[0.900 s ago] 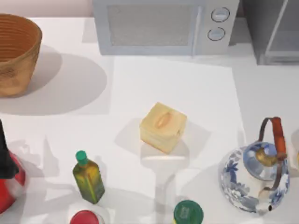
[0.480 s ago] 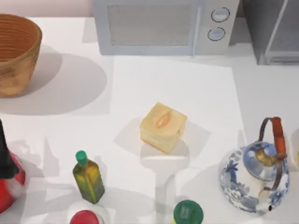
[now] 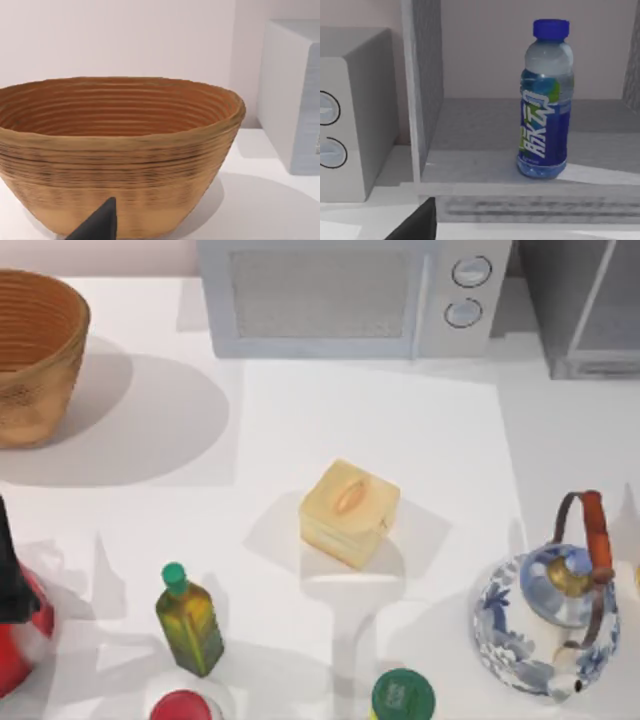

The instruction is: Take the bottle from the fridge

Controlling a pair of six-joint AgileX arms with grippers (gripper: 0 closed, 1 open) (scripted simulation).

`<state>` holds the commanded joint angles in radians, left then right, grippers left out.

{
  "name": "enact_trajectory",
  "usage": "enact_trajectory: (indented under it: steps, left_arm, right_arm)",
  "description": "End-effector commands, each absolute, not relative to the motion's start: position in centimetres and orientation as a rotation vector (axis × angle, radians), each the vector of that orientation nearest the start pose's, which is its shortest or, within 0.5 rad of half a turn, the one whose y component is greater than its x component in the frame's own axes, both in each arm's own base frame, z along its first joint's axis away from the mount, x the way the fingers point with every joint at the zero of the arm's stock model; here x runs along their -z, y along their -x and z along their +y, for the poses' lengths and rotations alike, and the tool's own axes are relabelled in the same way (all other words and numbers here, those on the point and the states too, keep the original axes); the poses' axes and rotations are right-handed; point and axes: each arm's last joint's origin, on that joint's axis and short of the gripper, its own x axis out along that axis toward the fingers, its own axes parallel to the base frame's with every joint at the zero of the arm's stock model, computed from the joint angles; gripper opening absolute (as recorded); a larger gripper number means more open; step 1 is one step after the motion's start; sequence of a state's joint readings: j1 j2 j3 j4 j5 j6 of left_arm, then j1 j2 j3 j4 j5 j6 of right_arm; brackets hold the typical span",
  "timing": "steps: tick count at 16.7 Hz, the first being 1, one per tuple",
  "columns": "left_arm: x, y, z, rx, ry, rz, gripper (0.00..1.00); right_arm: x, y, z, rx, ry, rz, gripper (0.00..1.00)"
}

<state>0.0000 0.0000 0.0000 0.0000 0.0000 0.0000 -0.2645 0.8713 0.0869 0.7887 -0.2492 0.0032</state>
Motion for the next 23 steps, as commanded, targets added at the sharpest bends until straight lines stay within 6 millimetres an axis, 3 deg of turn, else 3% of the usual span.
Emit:
enact_trajectory:
  steps: [6, 13, 20, 23]
  left_arm:
    - [-16.0, -10.6, -0.1, 0.000, 0.000, 0.000, 1.00]
    - [-16.0, -10.6, -0.1, 0.000, 0.000, 0.000, 1.00]
    - [-16.0, -10.6, -0.1, 0.000, 0.000, 0.000, 1.00]
    - [-16.0, -10.6, -0.1, 0.000, 0.000, 0.000, 1.00]
  right_arm:
    - [-14.3, -19.7, -7.4, 0.005, 0.002, 0.010, 1.00]
    - [-11.2, -20.5, -10.1, 0.000, 0.000, 0.000, 1.00]
    - [-11.0, -20.5, -10.1, -0.004, 0.000, 0.002, 1.00]
    - [-12.1, -22.3, -10.2, -0.030, 0.052, -0.063, 1.00]
